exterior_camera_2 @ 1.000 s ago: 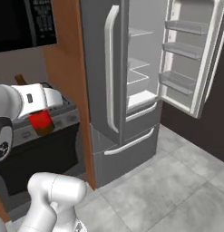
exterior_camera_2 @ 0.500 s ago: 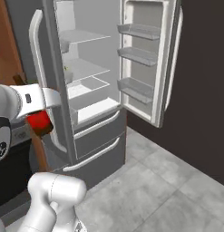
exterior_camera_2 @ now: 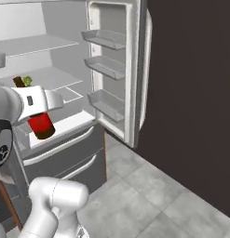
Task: Place the beer on the top shelf of the fridge to keep it out of children's reach, and place the broccoli and lemon on lower shelves for easy access.
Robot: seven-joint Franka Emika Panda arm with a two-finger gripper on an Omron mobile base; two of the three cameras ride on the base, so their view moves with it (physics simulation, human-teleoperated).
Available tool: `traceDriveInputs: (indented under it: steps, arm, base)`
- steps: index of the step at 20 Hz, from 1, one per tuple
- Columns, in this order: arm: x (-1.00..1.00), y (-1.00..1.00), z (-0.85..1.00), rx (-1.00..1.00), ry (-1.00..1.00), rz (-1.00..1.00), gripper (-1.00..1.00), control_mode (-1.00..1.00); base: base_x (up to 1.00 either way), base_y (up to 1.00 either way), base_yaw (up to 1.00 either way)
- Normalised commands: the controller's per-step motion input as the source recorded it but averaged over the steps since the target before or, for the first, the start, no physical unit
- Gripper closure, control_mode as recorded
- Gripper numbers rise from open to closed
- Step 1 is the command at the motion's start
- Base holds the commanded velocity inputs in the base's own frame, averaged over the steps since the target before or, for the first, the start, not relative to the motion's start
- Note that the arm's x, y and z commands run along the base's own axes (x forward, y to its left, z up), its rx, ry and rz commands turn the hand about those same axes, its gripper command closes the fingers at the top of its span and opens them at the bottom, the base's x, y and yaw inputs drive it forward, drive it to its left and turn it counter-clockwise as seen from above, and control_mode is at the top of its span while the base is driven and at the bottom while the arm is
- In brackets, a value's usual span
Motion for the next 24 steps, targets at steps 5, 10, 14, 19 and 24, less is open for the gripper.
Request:
traceDriveInputs:
  steps: [5,10,14,19,24]
  arm:
    - [0.00,0.00,0.00,0.00,0.00,0.00,1.00,1.00]
    - [0.00,0.00,0.00,0.00,0.00,0.00,1.00,1.00]
    - [0.00,0.00,0.00,0.00,0.00,0.00,1.00,1.00]
    - [0.00,0.00,0.00,0.00,0.00,0.00,1.00,1.00]
    - [0.00,0.00,0.00,0.00,0.00,0.00,1.00,1.00]
  base:
    - [0.57,-0.14,0.33]
    - [0.55,0.00,0.52]
    - [0.58,-0.10,0.56]
    - [0.48,-0.41,0.49]
    - [0.36,-0.61,0.33]
